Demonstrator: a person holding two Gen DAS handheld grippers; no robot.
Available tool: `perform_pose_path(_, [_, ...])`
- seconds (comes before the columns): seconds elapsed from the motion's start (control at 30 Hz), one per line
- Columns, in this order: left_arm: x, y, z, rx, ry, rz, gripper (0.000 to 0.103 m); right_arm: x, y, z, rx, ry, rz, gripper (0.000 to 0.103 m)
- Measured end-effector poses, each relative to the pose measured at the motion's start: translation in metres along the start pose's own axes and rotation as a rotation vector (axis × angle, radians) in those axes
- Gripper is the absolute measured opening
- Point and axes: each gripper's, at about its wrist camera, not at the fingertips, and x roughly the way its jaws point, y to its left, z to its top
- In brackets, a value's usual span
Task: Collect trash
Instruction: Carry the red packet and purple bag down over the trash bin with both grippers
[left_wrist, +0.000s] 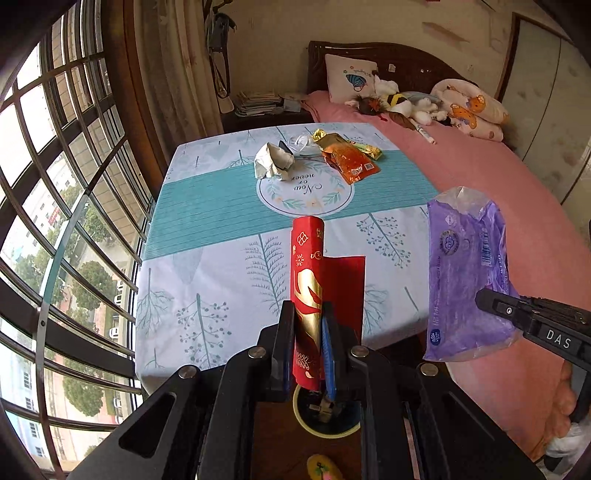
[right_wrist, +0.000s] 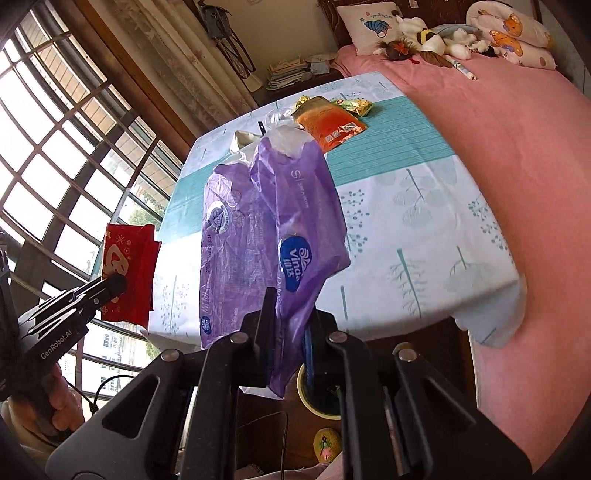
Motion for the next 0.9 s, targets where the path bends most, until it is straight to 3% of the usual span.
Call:
perform_pose_path(0.23, [-0.002, 0.007, -0.065, -0.016, 0.094, -0.064, 0.012, -0.012, 0.021, -0.066, -0.007, 0.07, -0.054, 0.009])
perform_pose_path(0.47, [0.024, -0.007, -0.089, -0.021, 0.148, -0.073, 0.012, 0.01, 0.023, -0.099, -0.034, 0.178, -0.09, 0.009])
perform_pose_path(0.7, [0.094, -0.022, -0.133, -0.045, 0.231, -0.068, 0.012, 0.063, 0.002, -0.136, -0.043, 0.271, -0.141, 0.009])
perform_pose_path(0.9, [0.181, -0.032, -0.189, -0.113, 0.313, -0.056, 0.012, 0.141, -0.029, -0.184, -0.081, 0.347, -0.176, 0.009])
